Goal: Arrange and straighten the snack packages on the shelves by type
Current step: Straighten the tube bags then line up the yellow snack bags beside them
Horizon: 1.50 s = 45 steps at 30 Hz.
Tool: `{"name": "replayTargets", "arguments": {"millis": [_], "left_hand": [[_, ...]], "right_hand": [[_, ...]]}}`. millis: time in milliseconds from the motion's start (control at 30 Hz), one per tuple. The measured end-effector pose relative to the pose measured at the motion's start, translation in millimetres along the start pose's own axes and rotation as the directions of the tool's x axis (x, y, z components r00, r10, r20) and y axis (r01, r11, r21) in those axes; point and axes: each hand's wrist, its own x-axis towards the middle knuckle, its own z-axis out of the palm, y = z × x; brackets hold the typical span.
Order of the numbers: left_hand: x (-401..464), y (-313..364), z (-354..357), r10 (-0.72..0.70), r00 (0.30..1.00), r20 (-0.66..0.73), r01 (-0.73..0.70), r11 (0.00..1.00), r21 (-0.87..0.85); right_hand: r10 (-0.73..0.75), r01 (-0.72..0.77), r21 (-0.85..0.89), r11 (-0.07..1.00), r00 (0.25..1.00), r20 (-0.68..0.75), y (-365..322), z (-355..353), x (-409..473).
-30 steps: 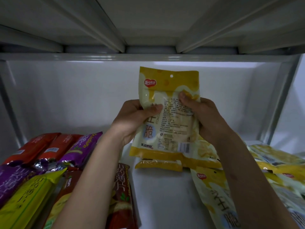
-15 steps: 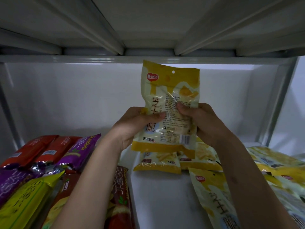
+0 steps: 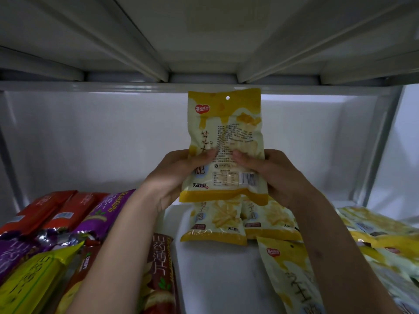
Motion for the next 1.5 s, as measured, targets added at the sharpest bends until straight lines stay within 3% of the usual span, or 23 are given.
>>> {"name": "replayTargets", "arguments": {"millis": [367,600,867,1067,1267,1367,1500], "left_hand": [[4,-2,10,0.08,0.99,-0.113,-0.076,0.996,0.043],[4,-5,1,0.025,1.0,-0.002,-0.025,0.99,0.136],[2,-2,5,0.041,0.991,-0.127,-0.032,0.997,0.071],[2,-2,7,0.019,0.997,-0.073,-0.013,0.997,0.078],[-2,-4,6,0.044,0.999,-0.002,-0.042,0.974,0.225],[2,-6,5,0.07,0.996,-0.056,-0.055,0.969,0.242],[3,-8,4,0.048,0.997,-0.064,-0.033,0.974,0.223]], "right_hand": [[0.032,-0.032,-0.06,0.998,0.999,0.007,2,-2,6],[0.028,-0.027,-0.056,0.998,1.0,0.009,7,-7,5],[0.06,-0.058,-0.032,0.998,0.996,0.068,0,-4,2],[0.005,-0.006,-0.101,0.995,1.0,-0.008,7,-8,5],[0.031,-0.033,-0.096,0.995,0.999,-0.016,10,-9,7],[0.028,-0.028,-0.043,0.999,1.0,0.008,5,-8,6],[0.007,-0.001,-0.15,0.989,0.999,0.038,5,-7,4]]}}
